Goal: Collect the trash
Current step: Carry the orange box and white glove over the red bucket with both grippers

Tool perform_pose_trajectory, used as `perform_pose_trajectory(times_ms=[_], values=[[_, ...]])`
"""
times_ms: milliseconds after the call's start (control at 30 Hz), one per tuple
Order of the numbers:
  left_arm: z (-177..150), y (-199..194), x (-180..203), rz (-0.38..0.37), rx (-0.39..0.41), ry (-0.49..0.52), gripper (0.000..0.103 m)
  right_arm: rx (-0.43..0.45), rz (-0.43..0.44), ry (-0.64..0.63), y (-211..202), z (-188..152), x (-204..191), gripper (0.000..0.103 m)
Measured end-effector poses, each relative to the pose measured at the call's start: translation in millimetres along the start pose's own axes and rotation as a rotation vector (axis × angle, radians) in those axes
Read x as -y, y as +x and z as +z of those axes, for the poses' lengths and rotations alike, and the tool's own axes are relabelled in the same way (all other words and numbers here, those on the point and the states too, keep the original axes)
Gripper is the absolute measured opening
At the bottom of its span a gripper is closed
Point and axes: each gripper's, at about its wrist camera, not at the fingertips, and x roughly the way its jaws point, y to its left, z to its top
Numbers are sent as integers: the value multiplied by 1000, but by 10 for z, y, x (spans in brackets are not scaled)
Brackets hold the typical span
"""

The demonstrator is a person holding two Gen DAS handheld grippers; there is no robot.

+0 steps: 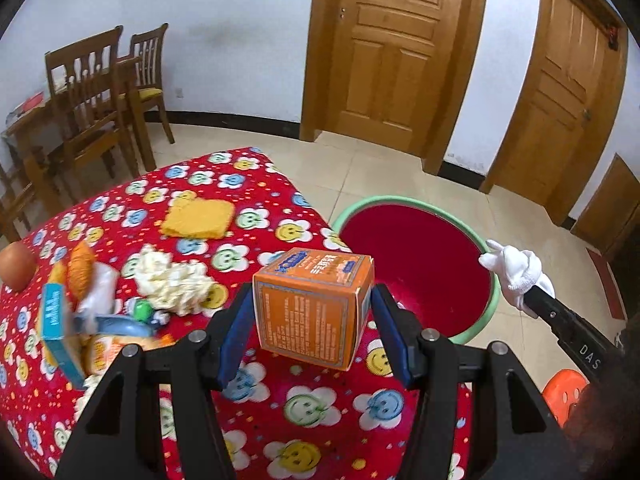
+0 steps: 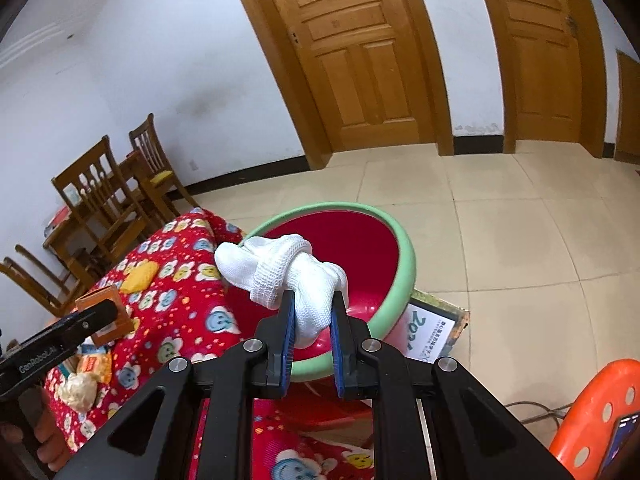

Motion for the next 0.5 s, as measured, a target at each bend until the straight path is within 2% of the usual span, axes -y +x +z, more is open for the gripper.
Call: perform_pose_trajectory(times_ms=[500], values=[[23,492,308,-21,-62,61,59,-54,-36,25,357,23,172,20]])
